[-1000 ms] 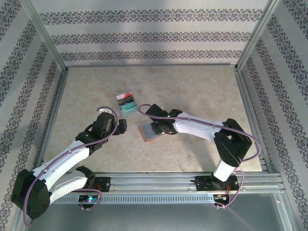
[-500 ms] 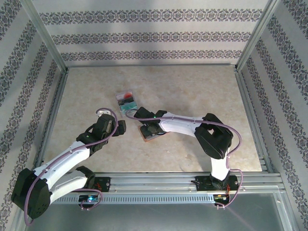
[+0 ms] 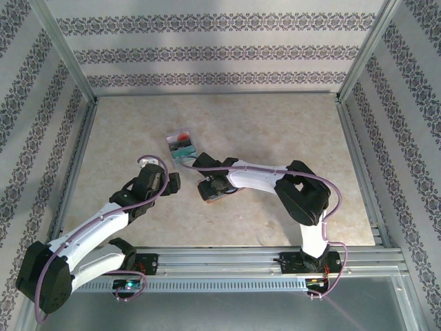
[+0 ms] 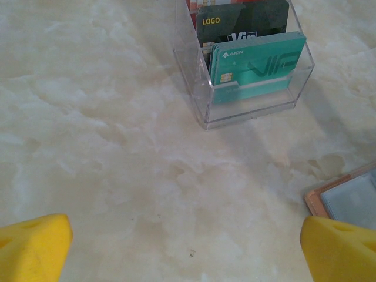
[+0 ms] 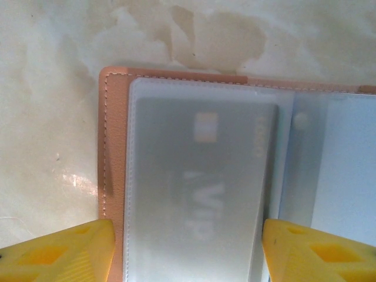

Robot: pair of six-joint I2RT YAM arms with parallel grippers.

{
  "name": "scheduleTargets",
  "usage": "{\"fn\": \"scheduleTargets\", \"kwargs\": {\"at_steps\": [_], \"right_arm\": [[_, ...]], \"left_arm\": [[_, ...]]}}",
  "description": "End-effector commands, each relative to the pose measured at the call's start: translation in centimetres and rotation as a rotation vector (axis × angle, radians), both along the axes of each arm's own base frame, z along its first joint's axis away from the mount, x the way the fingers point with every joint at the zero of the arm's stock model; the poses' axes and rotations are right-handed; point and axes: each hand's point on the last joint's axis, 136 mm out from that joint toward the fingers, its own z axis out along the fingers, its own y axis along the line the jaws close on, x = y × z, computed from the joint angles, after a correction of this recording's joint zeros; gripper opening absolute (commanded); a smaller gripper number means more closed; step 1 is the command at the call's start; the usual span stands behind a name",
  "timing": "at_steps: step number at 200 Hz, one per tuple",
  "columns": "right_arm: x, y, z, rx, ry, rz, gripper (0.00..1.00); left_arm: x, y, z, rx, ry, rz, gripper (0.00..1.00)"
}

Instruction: Take the credit cards out of the card holder

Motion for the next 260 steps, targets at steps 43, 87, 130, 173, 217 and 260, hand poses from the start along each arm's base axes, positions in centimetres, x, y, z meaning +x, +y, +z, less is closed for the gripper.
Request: {"fn": "scheduleTargets", "kwargs": {"at_steps": [43, 87, 130, 173, 217, 260], "right_arm": [[-0.1, -2.1, -1.9, -0.054, 0.043, -0.066, 0.58], [0.0, -2.4, -1.8, -0.047, 0.049, -0.084, 0.39], [-0.9, -0.2, -0.4, 0.109, 0.110, -0.128, 0.28], [-2.4, 1.6, 1.0, 0.265, 0.160, -0.197, 0.24], [-1.9, -0.9, 1.1, 0.132, 0.078, -0.216, 0.27], [-1.4, -3.3, 1.0, -0.009, 0.021, -0.197, 0.34]], "left_arm": [[0.3, 0.5, 0.6, -0.006, -0.035, 0.023, 0.99], [0.1, 0.7, 0.7, -0.003, -0.039, 0.025, 0.99], [0.0, 0.9, 1.6, 0.011, -0.046, 0.015, 0.99], [-0.2, 1.0, 3.1, 0.066, -0.046, -0.037, 0.99], [0.1, -0.7, 4.0, 0.013, -0.054, -0.106, 0.99], [0.2, -0.6, 4.5, 0.009, -0.075, -0.095, 0.99]]}}
